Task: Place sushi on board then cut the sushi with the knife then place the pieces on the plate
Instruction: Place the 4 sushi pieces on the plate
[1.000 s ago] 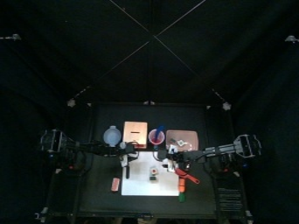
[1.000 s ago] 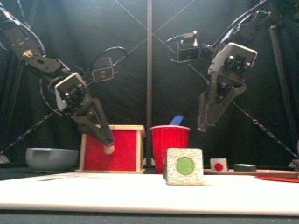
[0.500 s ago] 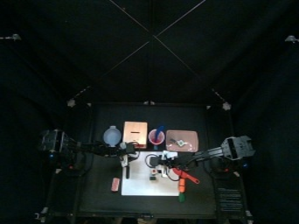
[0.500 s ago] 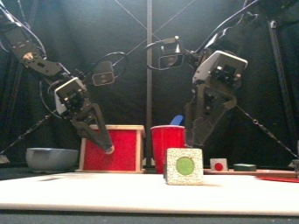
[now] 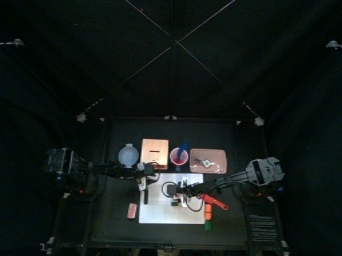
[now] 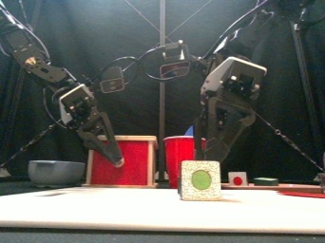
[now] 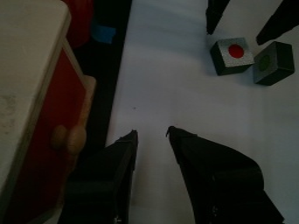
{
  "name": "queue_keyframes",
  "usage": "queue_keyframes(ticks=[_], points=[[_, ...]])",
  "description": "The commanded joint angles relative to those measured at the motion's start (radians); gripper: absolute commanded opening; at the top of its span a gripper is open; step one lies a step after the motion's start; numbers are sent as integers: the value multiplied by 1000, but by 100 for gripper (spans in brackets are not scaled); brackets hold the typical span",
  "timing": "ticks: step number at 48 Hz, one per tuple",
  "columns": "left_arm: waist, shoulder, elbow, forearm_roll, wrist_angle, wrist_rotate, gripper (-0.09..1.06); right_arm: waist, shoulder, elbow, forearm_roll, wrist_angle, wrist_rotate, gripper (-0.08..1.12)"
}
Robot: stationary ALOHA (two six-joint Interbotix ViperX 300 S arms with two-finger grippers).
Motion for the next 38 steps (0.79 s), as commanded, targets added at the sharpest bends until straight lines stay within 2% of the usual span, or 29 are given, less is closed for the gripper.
queue_keyframes(ticks=[1,16,24,38], points=[[3,-5,-8,2,-3,2,75,0,-15,-34,-3,0,0,94],[5,-5,-5,3,-3,3,75,-8,44,-67,-9,0,2,94],[3,-5,-5,5,-3,3,75,-8,63,-86,-12,11,2,90],[5,-6,-5,5,-3,3,75,-9,29,-75,-6,67,3,69]])
